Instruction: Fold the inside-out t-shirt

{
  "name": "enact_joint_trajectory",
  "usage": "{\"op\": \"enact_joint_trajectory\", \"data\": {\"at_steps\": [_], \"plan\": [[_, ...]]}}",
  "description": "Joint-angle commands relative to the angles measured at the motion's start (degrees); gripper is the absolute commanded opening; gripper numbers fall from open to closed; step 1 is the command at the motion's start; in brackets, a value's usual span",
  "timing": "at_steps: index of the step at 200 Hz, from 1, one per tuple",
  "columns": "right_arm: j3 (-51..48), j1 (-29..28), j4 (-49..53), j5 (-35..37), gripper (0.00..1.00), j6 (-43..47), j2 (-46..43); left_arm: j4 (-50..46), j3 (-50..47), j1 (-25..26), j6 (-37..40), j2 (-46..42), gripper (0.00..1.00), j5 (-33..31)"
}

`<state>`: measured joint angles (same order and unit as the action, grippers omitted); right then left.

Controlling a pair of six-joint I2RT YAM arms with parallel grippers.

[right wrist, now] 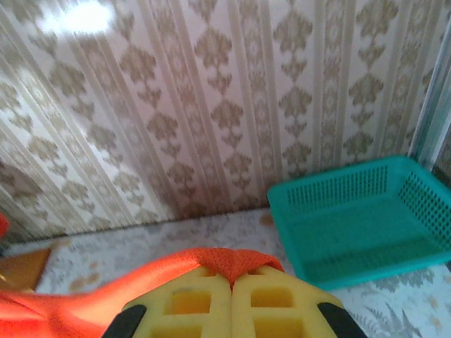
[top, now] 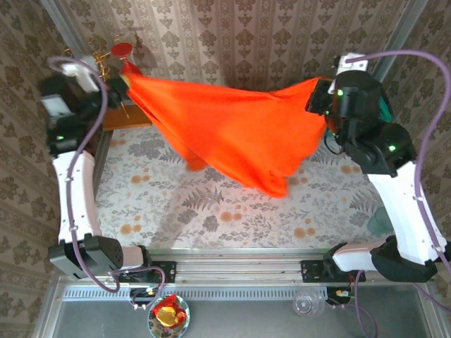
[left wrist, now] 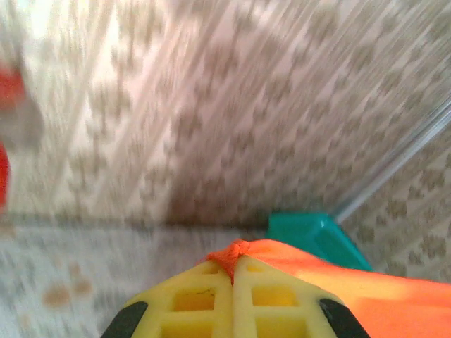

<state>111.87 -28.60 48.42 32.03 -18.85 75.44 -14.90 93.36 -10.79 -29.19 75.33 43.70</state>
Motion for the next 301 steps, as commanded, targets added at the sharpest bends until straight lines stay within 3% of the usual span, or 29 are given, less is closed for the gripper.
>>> {"op": "enact_joint_trajectory", "data": {"at_steps": [1,41,60,102,142,189,264,301], "plan": [[0.5,1.5,-2.9,0.8,0.0,-1.5,-2.1,-4.7,5.2,1.0,0.6,-0.1,0.0,2.1],[6.3,3.5,-4.2,11.4,0.0,6.9,-6.1,1.4,-10.9,7.5,-0.7,-0.3,0.0,2.7],[6.2,3.5,-6.6,11.7,0.0,8.6,-7.7,5.4,-14.6,8.9,-2.2,-1.1,0.0,2.7],[5.2,3.5,-3.5,6.9,0.0,4.9,-5.7,1.2,-6.0,5.5,-1.9,0.4,0.0,3.9],[1.8,3.5,-4.9,6.1,0.0,4.2,-6.6,5.1,-6.3,5.5,-4.6,0.0,0.0,7.8],[1.5,3.5,-5.3,4.1,0.0,3.8,-7.8,2.8,-1.7,2.3,-4.4,-3.1,0.0,5.3],[-2.6,3.5,-12.5,-2.0,0.0,4.1,-18.1,2.6,0.6,1.1,-2.2,-15.0,0.0,1.6],[1.0,3.5,-12.9,-1.6,0.0,5.4,-15.0,1.8,2.6,1.1,-2.2,-13.1,0.0,0.9]]}}
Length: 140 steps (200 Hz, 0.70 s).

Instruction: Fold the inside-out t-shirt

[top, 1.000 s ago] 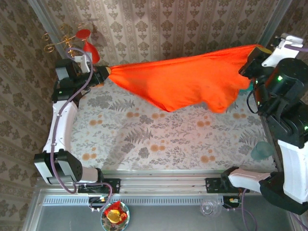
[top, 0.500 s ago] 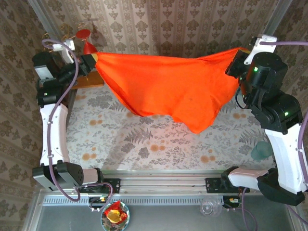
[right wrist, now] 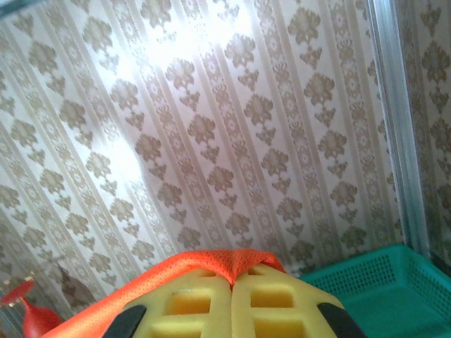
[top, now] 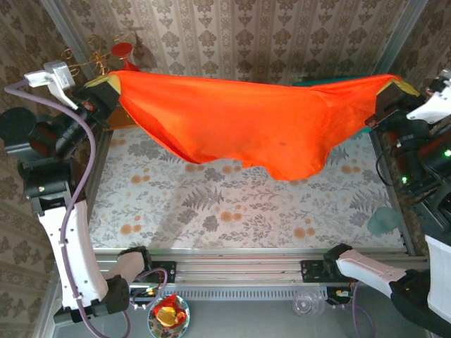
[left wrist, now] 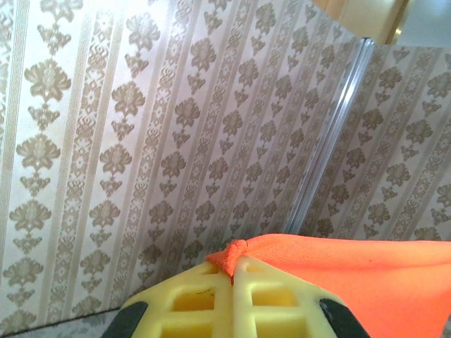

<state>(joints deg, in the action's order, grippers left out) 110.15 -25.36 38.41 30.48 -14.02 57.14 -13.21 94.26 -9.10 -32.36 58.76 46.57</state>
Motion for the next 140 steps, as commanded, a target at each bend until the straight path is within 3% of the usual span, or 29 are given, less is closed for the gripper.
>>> {"op": "enact_joint_trajectory", "data": {"at_steps": [1,41,71,120,133,140], "plan": [[3.0,0.2,-2.8,0.1,0.0,0.7,3.6,0.1,1.8,-0.6,1.0,3.6,0.0,-1.9],[9.8,0.2,-2.0,1.9,0.0,4.1,13.7,-2.0,5.1,0.6,1.4,12.2,0.0,-2.2],[11.3,2.5,-1.6,1.3,0.0,3.4,22.2,-7.2,4.8,2.3,6.2,20.6,0.0,-5.5],[18.7,13.1,4.5,-15.7,0.03,-12.5,46.9,-10.1,7.3,3.0,8.9,43.9,0.0,-4.7],[25.2,15.0,7.2,-18.7,0.11,-15.2,54.9,-12.4,12.8,3.4,9.2,51.4,0.01,-5.0],[30.4,16.0,10.1,-21.0,0.21,-16.5,59.2,-14.3,16.3,3.6,9.8,54.9,0.12,-5.9]]}}
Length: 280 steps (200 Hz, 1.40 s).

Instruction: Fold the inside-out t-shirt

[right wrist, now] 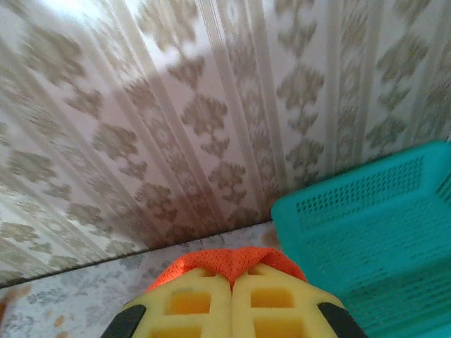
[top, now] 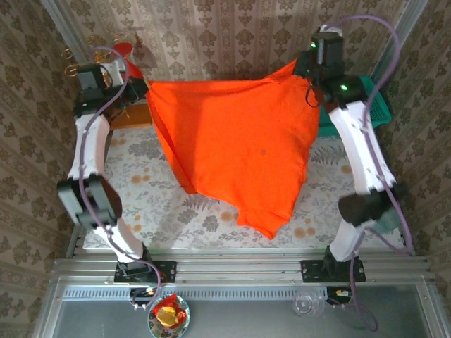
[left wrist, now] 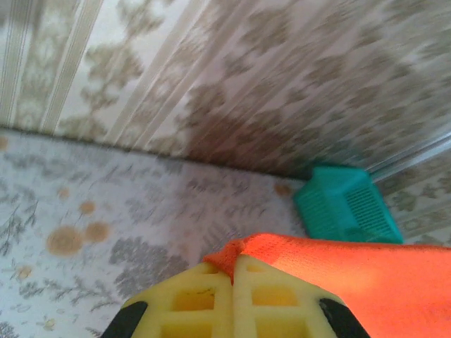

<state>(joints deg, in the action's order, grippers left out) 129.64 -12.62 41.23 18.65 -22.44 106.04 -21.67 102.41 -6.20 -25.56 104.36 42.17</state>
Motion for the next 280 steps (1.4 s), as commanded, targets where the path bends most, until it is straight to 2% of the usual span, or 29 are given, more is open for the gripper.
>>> {"op": "enact_joint_trajectory", "data": {"at_steps": [1,7,12,21,30,46,59,76,105,141,184,205,232,235,280], "plan": [[11.6,3.4,7.7,-9.6,0.23,-8.3,11.1,-6.2,8.8,0.8,3.1,9.8,0.14,-1.7],[16.6,4.1,10.9,-11.4,0.35,-9.2,14.6,-8.5,12.1,1.0,3.7,12.3,0.23,-2.8],[20.6,4.4,13.5,-12.6,0.39,-9.7,17.3,-10.6,14.7,1.2,4.2,14.0,0.28,-3.9],[27.3,4.8,18.0,-14.7,0.42,-10.0,21.4,-13.5,18.5,1.6,5.2,15.8,0.35,-5.7],[31.4,4.7,21.8,-15.5,0.43,-9.8,23.7,-15.6,20.6,2.2,5.8,16.2,0.38,-7.7],[29.9,4.6,23.9,-17.9,0.46,-8.7,23.0,-17.8,21.1,3.4,7.3,14.6,0.39,-8.9],[24.3,4.3,23.6,-19.2,0.47,-7.8,20.3,-19.0,19.1,4.9,8.9,11.9,0.39,-10.4],[11.3,3.5,19.7,-20.4,0.48,-6.7,13.7,-19.9,13.7,6.9,10.3,7.2,0.39,-13.2],[-11.6,2.4,10.9,-22.9,0.5,-7.1,1.6,-20.2,0.9,11.9,12.3,-1.5,0.39,-18.6],[-31.4,0.1,6.1,-25.4,0.51,-8.2,-9.0,-20.6,-15.8,17.9,11.5,-11.3,0.37,-27.9],[-49.1,-4.7,1.9,-29.0,0.51,-11.7,-16.9,-16.1,-33.7,24.1,4.1,-19.3,0.37,-30.5],[-56.3,-9.6,1.2,-28.2,0.5,-13.2,-19.4,-17.7,-38.9,28.2,0.2,-20.4,0.36,-36.4],[-63.0,-16.0,3.5,-25.1,0.5,-15.2,-21.2,-20.0,-41.8,32.0,-5.5,-19.5,0.39,-43.7],[-63.7,-16.6,3.8,-24.5,0.5,-15.6,-21.3,-20.0,-42.1,33.6,-6.2,-19.4,0.39,-44.1],[-72.7,-24.4,3.4,-20.0,0.5,-21.9,-23.8,-17.2,-41.6,39.1,-14.6,-15.3,0.48,-45.3]]}}
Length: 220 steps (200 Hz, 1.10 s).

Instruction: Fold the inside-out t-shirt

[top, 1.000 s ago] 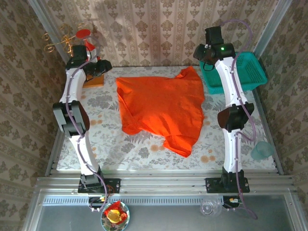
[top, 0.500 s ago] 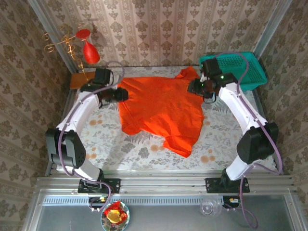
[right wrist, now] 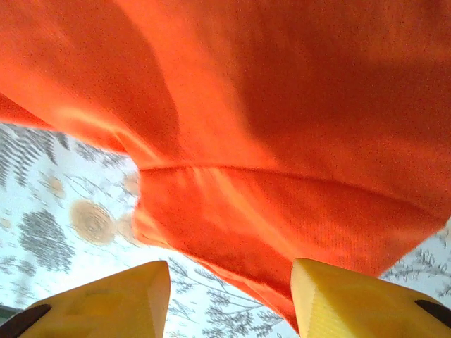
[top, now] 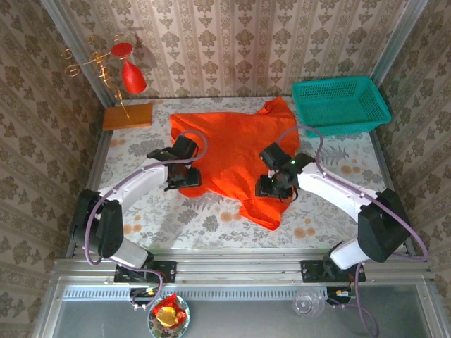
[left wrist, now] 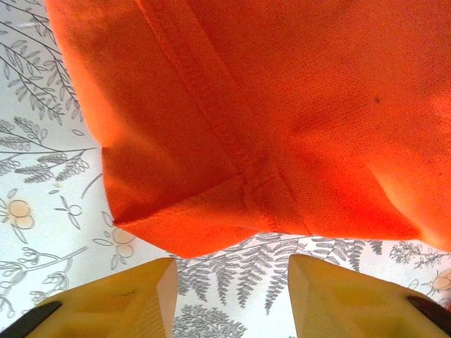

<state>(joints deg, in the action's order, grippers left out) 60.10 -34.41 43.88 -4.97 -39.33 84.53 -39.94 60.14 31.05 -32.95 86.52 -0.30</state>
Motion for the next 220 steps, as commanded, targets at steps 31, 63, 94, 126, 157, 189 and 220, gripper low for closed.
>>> {"op": "enact_joint_trajectory", "data": {"at_steps": [31,63,94,126,157,189,220], "plan": [[-6.0,-5.6,-0.3,5.2,0.5,-8.3,-3.6,0.8,3.5,3.9,-9.5,7.0,0.54,-3.1],[-7.1,-6.6,-0.2,6.9,0.5,-9.7,-4.4,-3.4,4.3,4.2,-10.6,9.5,0.54,-7.4],[-7.2,-6.7,0.7,8.3,0.5,-10.0,-7.3,-5.3,3.4,3.9,-10.7,9.0,0.55,-9.8],[-6.9,-6.8,1.4,8.2,0.5,-10.1,-7.3,-6.8,2.0,3.8,-11.3,6.5,0.44,-11.2],[-6.8,-6.9,1.7,7.8,0.5,-10.0,-7.1,-7.4,1.7,3.2,-11.5,4.7,0.28,-11.2],[-7.0,-6.9,2.0,7.7,0.5,-9.9,-7.2,-6.6,2.9,2.0,-10.4,5.2,0.18,-10.5],[-7.3,-6.9,2.1,7.8,0.5,-10.1,-7.3,-6.1,4.4,1.2,-9.1,7.1,0.33,-10.0]]}}
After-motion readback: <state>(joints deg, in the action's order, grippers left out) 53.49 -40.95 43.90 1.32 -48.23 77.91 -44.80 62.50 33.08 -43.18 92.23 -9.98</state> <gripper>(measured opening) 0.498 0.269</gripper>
